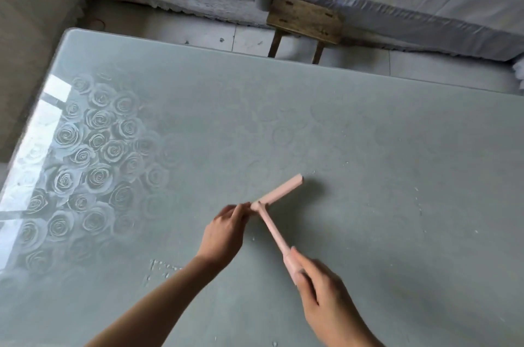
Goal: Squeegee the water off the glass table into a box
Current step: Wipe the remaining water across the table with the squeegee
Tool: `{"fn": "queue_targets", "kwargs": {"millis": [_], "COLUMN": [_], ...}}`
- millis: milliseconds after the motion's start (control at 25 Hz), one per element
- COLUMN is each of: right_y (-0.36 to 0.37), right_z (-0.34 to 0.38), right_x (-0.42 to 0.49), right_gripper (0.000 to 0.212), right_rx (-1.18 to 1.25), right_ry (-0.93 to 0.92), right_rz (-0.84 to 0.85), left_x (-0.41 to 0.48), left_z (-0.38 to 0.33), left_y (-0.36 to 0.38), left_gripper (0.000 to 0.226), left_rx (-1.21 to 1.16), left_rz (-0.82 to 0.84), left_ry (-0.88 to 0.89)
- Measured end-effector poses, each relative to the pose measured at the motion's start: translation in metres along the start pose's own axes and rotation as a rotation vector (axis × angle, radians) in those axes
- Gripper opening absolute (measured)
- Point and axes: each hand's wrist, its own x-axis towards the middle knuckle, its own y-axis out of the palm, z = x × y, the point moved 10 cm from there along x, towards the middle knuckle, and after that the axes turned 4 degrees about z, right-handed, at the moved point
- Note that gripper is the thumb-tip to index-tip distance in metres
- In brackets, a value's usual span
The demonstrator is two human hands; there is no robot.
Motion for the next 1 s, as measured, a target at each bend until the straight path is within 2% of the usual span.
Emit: {"fn": "queue_targets", "kwargs": {"millis": [200, 320, 400, 520, 720, 840, 1000], "right_y": [-0.074, -0.079, -0.064, -0.031, -0.022, -0.056, -0.138], "right_z": [-0.012, -0.026, -0.045, -0.050, -0.075, -0.101, -0.176], "right_x": [0.055, 0.085, 0.074, 0.031, -0.032, -0.044, -0.046], "right_gripper": [0.039, 0.039, 0.034, 0.031, 0.040, 0.042, 0.048], "right_rx": [0.019, 0.043, 0.087, 0.160, 0.081, 0.066, -0.103], "right_ry": [-0.013, 0.054, 0.087, 0.094, 0.090, 0.034, 0.062], "right_rz": [-0.107, -0.114, -0.072, -0.039, 0.142, 0.220, 0.212], "left_x": [0.101, 0.147, 0.136, 0.081, 0.001, -0.005, 0.008], "left_z": [-0.065, -0.075, -0.084, -0.073, -0.077, -0.107, -0.171], "left_y": [-0.010, 0.019, 0.039, 0.050, 0.087, 0.090, 0.096], "left_gripper": [0.035, 0.049, 0.058, 0.059, 0.053, 0.043, 0.049], "left_rx": [0.073, 0.148, 0.168, 0.143, 0.133, 0.099, 0.148], "left_rz": [-0.088, -0.006, -0.002, -0.032, 0.156, 0.191, 0.181], "left_ry": [0.134, 0.103, 0.157, 0.238, 0.088, 0.044, 0.147]}}
